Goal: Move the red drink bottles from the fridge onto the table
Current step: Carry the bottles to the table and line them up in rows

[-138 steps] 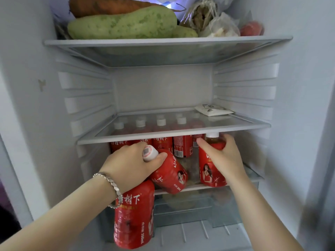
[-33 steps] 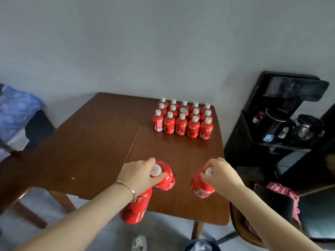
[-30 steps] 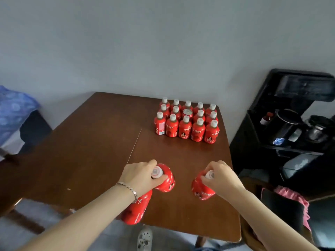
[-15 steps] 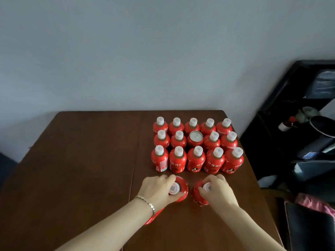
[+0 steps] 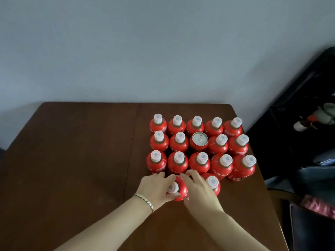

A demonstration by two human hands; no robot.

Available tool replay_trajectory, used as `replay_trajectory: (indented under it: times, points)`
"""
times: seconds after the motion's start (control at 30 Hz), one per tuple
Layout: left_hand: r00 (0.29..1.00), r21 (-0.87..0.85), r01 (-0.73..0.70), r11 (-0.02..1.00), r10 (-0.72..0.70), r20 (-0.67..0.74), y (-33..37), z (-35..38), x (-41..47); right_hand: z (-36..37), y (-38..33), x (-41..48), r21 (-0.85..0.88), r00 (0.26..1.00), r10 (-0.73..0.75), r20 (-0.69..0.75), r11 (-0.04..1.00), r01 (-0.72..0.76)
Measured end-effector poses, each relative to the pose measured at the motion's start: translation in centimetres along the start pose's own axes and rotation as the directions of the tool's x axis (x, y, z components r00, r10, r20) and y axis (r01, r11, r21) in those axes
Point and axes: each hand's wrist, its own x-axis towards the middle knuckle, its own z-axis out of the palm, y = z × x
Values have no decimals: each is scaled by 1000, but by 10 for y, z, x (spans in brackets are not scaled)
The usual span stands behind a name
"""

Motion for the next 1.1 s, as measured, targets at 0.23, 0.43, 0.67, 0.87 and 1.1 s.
replay_trajectory:
  times: [0.23,0.43,0.67,0.87,1.1]
  points:
    - [980,-205,144,968,-168,-104,-22,8,-22,44,-15,12,207,941,327,88,918,-338]
    - [902,-394,231,890,-348,-255,-30,17,-40,63,-21,8,550,861,507,25,713,-436]
    - [908,-605,165,779,-360,-215,-21,10,-20,70,-24,10,646,833,552,17,630,-431]
    - [759,-721,495,484,-646,88,-30,23,-29,77,-6,-11,661,812,549,198,537,-525]
    - [792,-836,461,298,-563,236,-1,39,-25,54,48,-15,762,687,718,113,382,-524]
